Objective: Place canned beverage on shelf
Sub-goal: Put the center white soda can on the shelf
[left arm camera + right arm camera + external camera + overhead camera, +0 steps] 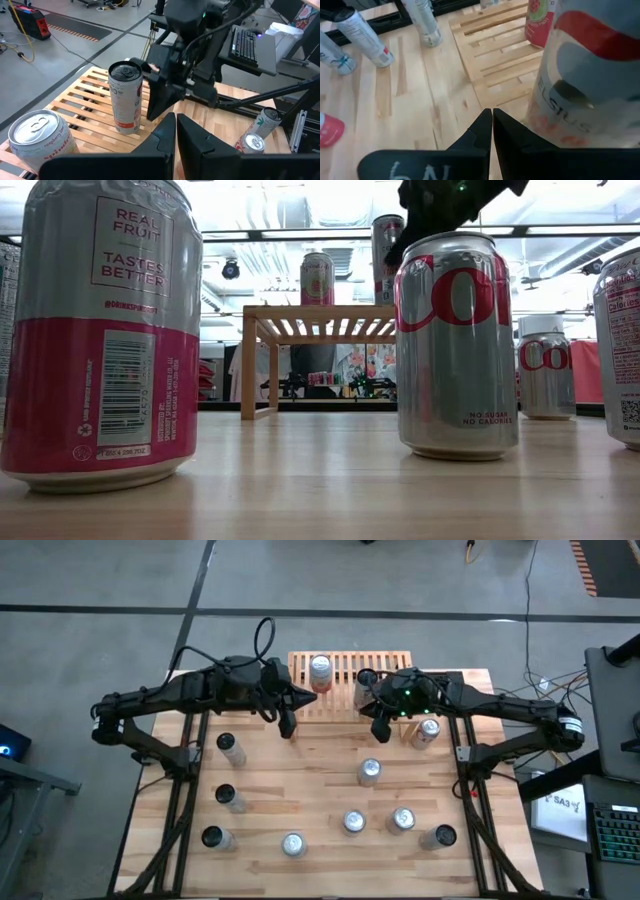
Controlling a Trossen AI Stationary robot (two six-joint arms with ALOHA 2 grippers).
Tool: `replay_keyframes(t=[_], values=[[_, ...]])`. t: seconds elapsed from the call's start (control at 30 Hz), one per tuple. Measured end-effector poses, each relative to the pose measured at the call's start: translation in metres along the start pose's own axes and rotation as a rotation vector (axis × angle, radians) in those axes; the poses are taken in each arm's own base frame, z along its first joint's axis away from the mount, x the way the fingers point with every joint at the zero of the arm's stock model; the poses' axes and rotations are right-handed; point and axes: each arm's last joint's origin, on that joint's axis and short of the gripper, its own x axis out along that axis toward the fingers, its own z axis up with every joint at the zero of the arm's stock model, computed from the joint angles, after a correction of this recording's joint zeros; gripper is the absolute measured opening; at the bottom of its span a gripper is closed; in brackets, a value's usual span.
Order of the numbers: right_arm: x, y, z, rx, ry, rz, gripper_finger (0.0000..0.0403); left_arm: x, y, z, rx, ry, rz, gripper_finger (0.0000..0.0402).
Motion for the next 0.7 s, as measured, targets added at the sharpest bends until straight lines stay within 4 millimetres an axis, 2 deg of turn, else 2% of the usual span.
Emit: replay_keyframes(t=[0.4,0.7], values=[[0.005,-0.003,0.002,-0.045,-0.016,-0.06,0.0009,0.0,0.0,0.0,-0.007,-0.002,0.001,0.0],[0.005,-0.008,0.01,-0.049,-0.098,-0.097,0.0009,0.0,0.001,0.001,0.004,-0.01,0.026,0.0]])
